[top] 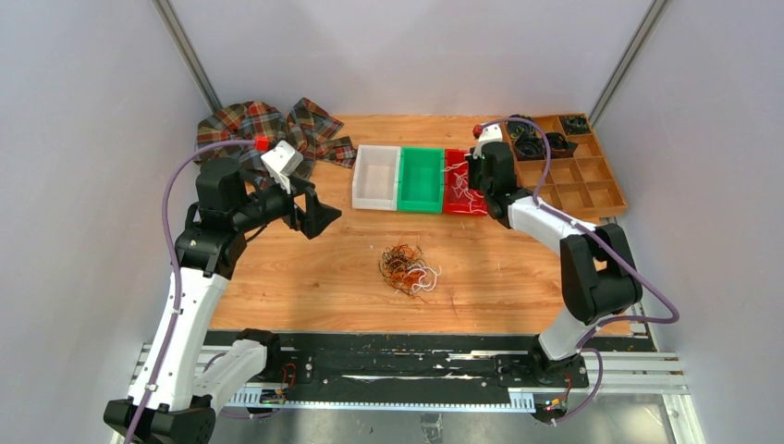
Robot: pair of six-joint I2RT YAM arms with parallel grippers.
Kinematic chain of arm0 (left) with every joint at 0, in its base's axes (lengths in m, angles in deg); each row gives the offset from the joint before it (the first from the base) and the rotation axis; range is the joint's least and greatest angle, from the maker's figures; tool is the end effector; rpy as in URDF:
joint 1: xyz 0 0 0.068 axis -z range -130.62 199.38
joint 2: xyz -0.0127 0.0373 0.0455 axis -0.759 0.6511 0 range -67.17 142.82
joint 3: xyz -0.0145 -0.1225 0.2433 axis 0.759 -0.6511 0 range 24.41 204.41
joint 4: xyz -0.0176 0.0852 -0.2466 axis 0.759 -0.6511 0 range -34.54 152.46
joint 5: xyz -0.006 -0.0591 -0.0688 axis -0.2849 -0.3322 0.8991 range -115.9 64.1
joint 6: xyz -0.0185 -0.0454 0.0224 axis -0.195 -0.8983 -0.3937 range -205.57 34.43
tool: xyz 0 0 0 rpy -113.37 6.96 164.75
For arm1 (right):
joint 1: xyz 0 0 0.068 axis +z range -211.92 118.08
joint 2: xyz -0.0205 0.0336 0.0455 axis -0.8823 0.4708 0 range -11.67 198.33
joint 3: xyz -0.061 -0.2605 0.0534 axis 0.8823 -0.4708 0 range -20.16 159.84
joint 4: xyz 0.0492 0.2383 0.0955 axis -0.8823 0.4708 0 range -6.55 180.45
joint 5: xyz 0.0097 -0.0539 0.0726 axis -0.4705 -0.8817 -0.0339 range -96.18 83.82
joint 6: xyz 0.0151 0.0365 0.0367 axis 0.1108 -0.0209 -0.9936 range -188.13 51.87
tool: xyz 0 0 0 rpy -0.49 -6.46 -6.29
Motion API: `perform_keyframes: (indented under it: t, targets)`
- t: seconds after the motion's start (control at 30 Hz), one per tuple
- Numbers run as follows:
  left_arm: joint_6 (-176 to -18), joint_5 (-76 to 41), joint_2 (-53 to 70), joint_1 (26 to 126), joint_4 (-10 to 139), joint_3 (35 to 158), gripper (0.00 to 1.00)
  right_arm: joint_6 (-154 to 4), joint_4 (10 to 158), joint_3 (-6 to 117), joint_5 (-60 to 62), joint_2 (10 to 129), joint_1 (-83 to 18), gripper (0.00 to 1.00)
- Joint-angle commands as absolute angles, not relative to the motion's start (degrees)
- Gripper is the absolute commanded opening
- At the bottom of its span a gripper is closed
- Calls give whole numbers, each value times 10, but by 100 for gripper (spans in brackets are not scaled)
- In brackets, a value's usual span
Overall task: Untangle the cables
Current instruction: Place the cable in the bin.
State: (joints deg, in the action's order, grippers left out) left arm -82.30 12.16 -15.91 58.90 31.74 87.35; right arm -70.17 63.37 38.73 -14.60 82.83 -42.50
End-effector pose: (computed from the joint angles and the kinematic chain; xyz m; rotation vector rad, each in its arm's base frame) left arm 0.1730 -0.0512 0.3945 0.6529 1.7735 -0.7034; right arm 0.3601 0.1214 0.2536 -0.1758 1.8322 0.1270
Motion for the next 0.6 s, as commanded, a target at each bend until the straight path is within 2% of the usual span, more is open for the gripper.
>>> perform_keyframes:
  t: [0.0,0.17,0.57]
  targets:
    - [-818,135,-157,592,318,890,98,-728,727,390,-176,803,-435,1]
    - [-820,135,-153,592,321,891,98,-745,849,445,-195,830,-437,1]
    - [-820,135,-143,592,322,901,98,-740,1089,752,-183,1013,-438,1]
